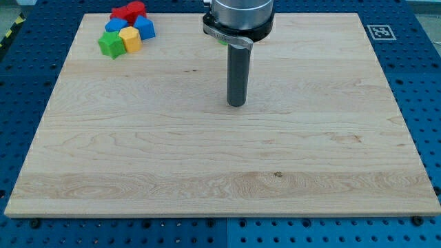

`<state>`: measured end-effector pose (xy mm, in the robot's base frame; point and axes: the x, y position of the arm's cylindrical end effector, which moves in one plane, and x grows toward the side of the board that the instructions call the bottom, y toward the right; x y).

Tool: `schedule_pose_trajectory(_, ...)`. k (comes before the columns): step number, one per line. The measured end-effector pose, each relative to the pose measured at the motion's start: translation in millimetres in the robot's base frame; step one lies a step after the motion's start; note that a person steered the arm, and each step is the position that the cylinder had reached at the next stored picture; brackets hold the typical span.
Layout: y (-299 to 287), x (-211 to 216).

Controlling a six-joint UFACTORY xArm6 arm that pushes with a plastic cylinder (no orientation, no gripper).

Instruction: Push the green star up a bit

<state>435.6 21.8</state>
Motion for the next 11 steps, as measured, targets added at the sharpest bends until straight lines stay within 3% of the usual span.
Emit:
schedule_pose_trajectory(1, -1.3, -0.4)
schedule_pose_trajectory(2, -49.5, -1.4)
schedule_pose_trajectory(5, -281.0, -27.5)
schedule_pose_trajectory(6, -287.6, -36.8)
schedule_pose_trajectory(8, -265.1, -130.4)
schedule_pose_trajectory(9, -265.1, -130.5)
schedule_pose_trajectory(11, -326.6, -130.4)
